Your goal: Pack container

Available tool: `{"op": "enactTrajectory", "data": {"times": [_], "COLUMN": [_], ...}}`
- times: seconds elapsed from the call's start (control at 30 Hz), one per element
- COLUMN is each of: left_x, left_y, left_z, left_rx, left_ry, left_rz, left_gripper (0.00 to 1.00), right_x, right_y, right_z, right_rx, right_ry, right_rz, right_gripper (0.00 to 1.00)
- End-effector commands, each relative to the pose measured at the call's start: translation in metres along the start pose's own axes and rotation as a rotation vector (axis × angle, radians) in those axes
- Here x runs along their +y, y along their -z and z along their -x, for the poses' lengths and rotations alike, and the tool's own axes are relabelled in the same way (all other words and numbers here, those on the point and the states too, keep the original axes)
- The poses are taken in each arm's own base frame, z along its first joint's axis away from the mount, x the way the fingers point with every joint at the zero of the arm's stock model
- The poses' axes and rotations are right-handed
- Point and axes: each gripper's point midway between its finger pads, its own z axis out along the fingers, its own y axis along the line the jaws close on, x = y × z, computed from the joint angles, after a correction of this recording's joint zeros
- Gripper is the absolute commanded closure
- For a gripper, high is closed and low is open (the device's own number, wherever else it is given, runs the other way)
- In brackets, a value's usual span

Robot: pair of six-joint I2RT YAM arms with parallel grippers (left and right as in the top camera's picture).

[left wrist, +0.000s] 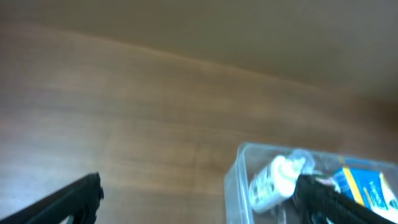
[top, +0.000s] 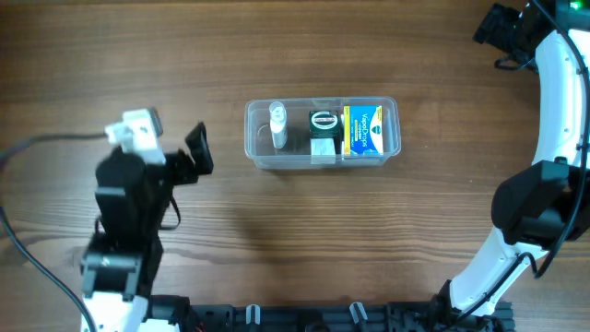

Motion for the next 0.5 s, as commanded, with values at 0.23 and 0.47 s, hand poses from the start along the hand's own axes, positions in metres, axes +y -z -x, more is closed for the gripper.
{"op": "enactTrajectory", "data": {"times": [0.23, 0.47], "left_x": [0.023, 0.028], "left_y": [0.022, 0.033], "left_z": [-0.058, -0.068], "left_rx": [-0.282, -0.290], "left_ry": [-0.005, 0.008], "left_rz": [-0.081, -0.073], "left_gripper": [0.00, 0.00], "right_x": [-0.001, -0.001], "right_y": [-0.001, -0.001], "right_z": [0.001, 0.000], "right_rx": [-0.003, -0.003], "right_ry": [-0.001, -0.001], "right_rz": [-0.011, -0.011], "right_gripper": [0.00, 0.00]}}
